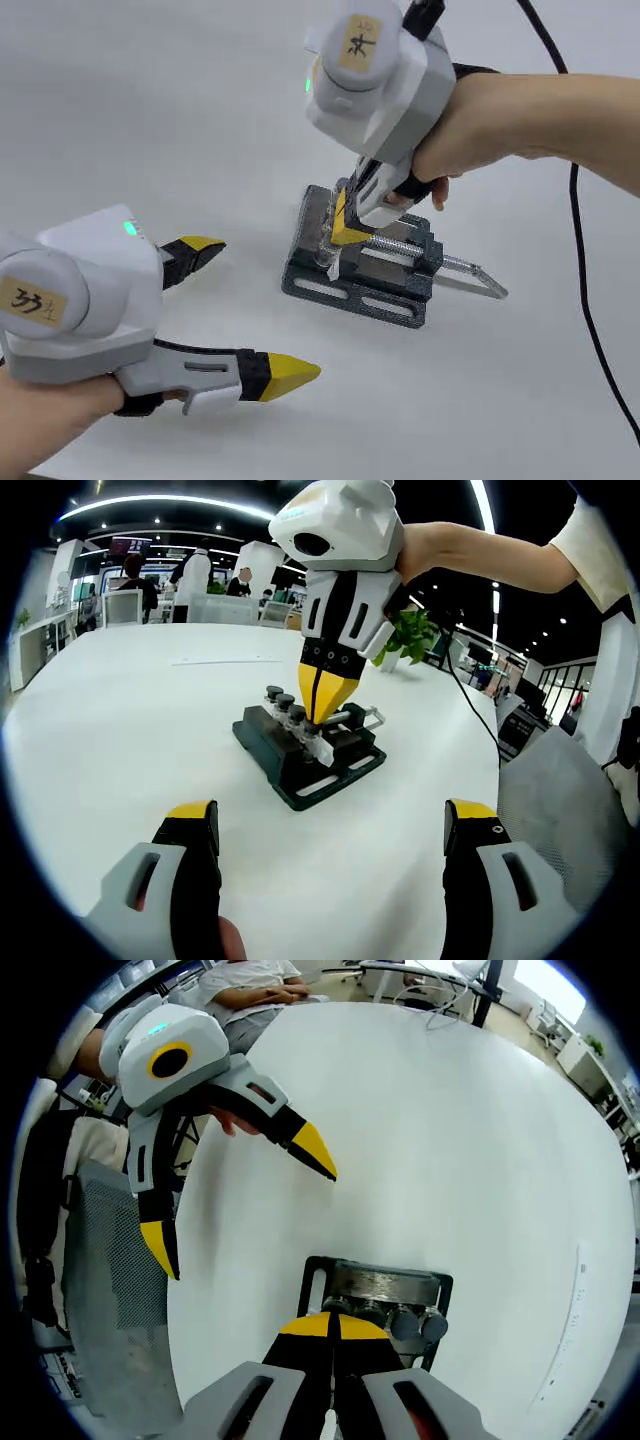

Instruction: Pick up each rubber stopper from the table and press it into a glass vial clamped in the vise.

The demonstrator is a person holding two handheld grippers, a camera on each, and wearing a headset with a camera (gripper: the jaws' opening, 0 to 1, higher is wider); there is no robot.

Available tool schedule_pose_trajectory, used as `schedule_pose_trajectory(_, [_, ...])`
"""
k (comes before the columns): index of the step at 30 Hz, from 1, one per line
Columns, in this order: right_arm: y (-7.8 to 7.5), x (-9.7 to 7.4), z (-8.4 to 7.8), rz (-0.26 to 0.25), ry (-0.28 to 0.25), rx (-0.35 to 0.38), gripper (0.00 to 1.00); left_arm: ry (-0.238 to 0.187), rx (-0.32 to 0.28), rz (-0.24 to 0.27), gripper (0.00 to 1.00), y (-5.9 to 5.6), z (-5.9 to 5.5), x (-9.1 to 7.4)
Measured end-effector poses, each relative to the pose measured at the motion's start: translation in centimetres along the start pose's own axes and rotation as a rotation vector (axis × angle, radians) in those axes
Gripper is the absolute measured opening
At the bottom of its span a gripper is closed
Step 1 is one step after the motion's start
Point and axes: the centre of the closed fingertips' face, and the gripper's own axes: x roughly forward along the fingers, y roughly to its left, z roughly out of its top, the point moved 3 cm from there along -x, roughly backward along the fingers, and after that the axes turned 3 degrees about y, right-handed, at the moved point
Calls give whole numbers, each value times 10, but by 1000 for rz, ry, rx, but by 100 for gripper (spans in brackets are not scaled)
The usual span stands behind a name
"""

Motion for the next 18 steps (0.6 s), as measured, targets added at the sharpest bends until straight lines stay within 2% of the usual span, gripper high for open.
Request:
schedule_pose_trajectory(1, [0, 0, 0, -12, 14, -32, 0, 0, 2, -1, 92, -1, 1, 0])
schedule_pose_trajectory(5, [-5, -1, -1, 2, 25, 21, 0, -3, 20, -8, 92, -6, 8, -1])
schedule_pose_trajectory(10, [-5, -1, 2, 6, 73, 13, 0, -16, 39, -6, 92, -7, 19, -4])
schedule_pose_trajectory(14, [-6, -2, 0, 8, 85, 20, 0, -23, 49, -5, 92, -10, 26, -7])
schedule_pose_trajectory(18, [-4, -4, -2, -16, 75, 18, 0, -26, 60, -6, 92, -8, 24, -9])
